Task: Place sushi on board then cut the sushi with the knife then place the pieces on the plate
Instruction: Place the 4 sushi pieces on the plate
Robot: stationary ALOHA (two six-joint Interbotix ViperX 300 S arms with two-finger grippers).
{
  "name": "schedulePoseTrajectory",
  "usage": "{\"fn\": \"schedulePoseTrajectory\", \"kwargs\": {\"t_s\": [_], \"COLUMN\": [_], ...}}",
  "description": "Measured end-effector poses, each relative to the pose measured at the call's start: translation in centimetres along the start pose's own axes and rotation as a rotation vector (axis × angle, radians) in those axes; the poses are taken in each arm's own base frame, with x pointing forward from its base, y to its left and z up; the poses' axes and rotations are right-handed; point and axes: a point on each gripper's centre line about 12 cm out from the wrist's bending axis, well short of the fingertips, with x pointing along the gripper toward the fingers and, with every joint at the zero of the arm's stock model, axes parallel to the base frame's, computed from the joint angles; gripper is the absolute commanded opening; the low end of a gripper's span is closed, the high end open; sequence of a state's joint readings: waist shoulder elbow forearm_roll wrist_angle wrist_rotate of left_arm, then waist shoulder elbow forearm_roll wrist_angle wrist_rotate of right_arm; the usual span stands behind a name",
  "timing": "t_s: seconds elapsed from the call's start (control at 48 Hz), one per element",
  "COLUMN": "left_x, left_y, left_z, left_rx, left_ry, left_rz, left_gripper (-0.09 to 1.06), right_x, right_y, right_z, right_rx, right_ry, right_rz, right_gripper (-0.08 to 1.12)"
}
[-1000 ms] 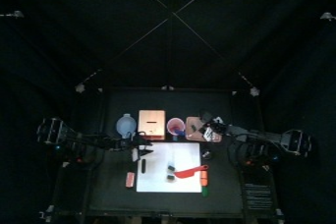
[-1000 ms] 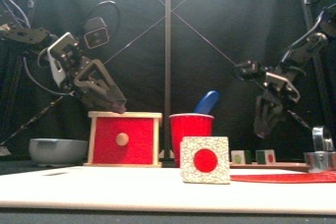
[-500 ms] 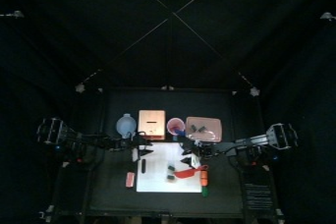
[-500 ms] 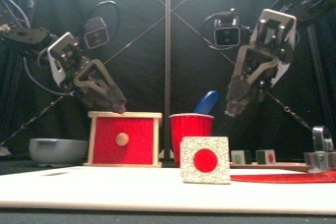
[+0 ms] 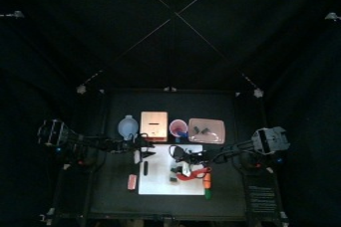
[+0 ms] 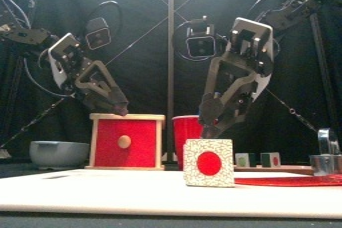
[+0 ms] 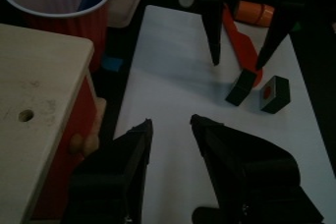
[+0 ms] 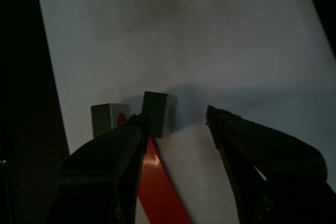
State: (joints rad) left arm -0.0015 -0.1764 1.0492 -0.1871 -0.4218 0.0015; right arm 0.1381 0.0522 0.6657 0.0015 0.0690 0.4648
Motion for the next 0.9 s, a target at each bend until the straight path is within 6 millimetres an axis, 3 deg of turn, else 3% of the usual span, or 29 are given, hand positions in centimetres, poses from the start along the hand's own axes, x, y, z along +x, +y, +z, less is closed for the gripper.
{"fn": "schedulePoseTrajectory", "kwargs": {"t_s": [0.562, 0.896], "left_x": [0.0, 0.0], "left_y": [-0.1, -0.1], "left_z": [0.0, -0.2], "left_rx": [0.002, 0.003], "left_ry": [0.006, 0.01], "left_rz": [-0.002, -0.002], "left_gripper": [0.77, 0.77], "right_x": [3.4, 3.6], "right_y": [-0.3, -0.4], "right_z": [-0.9, -0.9], "right_rx": [-0.032, -0.047], "right_ry": [0.099, 0.116], "right_rz": [-0.049, -0.06], "right_gripper": [0.88, 0.67]}}
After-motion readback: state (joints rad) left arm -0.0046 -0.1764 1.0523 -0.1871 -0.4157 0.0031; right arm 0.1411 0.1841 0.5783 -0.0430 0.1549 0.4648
